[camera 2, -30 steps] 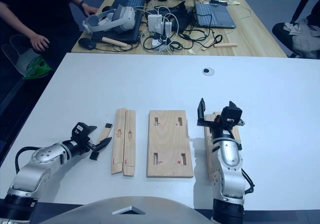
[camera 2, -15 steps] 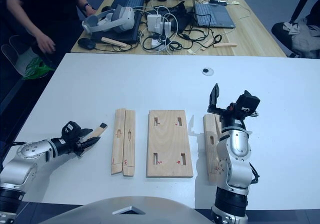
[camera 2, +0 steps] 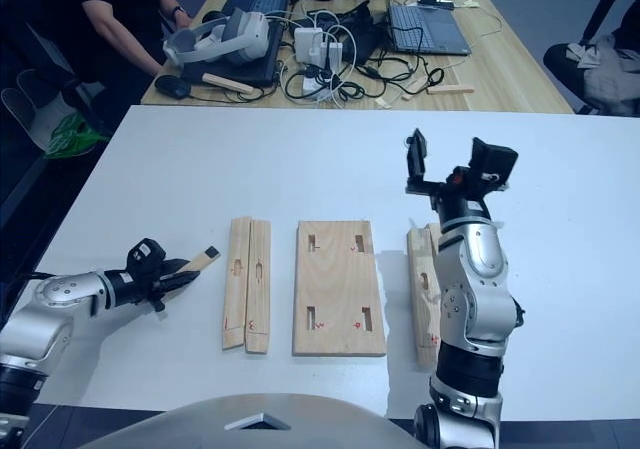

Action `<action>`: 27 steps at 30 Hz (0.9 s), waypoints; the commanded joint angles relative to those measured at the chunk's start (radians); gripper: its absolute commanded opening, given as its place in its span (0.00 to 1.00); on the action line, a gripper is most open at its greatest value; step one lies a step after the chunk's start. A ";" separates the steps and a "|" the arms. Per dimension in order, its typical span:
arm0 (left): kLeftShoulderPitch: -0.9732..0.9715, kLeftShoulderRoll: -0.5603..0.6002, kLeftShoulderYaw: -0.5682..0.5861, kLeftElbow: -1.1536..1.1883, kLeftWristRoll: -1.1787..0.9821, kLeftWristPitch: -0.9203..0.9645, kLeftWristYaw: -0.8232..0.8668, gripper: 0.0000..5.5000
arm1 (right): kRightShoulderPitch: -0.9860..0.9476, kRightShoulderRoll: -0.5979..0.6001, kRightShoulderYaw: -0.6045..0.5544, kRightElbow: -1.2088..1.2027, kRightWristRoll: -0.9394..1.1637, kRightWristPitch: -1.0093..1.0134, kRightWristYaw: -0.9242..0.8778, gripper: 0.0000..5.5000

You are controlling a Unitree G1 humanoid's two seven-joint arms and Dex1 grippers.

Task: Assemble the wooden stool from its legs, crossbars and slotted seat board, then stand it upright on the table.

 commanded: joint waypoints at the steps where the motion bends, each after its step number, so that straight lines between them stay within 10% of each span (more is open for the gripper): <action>1: -0.205 -0.081 0.086 -0.162 -0.075 0.093 0.110 0.24 | -0.068 0.025 0.036 -0.027 0.135 0.106 0.035 0.98; 12: -0.382 -0.480 0.008 -0.263 -0.078 0.016 0.364 0.24 | -0.226 0.205 0.110 0.081 0.491 0.287 0.080 0.98; 20: -0.377 -0.512 -0.026 -0.266 -0.051 -0.116 0.285 0.24 | -0.307 0.251 0.118 0.158 0.553 0.299 0.058 0.98; 27: -0.362 -0.505 -0.039 -0.259 -0.008 -0.214 0.232 0.24 | -0.328 0.260 0.108 0.181 0.568 0.304 0.041 0.76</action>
